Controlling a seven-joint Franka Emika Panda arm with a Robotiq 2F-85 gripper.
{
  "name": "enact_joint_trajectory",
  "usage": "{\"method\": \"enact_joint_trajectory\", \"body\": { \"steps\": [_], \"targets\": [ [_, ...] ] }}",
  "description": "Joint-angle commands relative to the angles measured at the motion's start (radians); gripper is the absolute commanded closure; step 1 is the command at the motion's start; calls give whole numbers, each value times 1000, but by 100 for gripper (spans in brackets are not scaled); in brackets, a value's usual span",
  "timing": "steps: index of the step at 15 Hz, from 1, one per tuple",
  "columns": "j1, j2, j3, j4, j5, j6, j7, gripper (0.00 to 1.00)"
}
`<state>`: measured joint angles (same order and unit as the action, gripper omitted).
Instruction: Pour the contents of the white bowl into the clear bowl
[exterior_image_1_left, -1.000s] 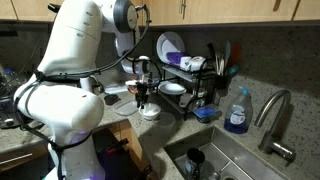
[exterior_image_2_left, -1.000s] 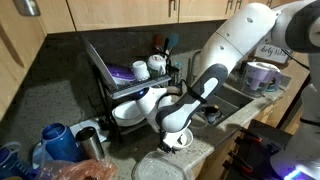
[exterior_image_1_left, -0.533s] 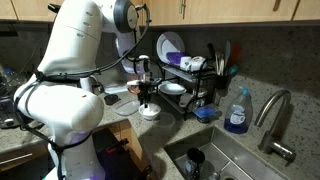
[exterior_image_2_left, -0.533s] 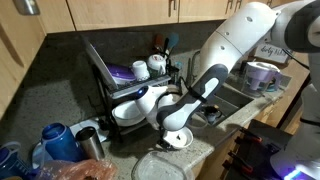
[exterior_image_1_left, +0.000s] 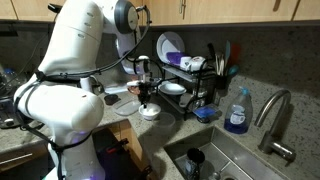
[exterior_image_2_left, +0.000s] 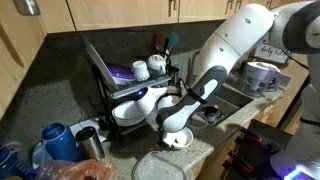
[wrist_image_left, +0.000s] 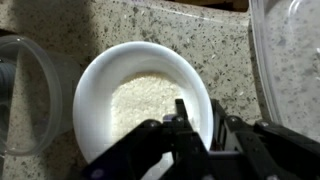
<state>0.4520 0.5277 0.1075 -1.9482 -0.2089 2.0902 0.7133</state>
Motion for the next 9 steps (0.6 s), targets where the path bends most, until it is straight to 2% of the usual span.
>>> {"method": "enact_joint_trajectory", "body": {
  "steps": [1,9],
  "targets": [
    [2,0,5,-5,-4,15,12,99],
    [8,-23,3,-19,-25,19,11,98]
  ]
}}
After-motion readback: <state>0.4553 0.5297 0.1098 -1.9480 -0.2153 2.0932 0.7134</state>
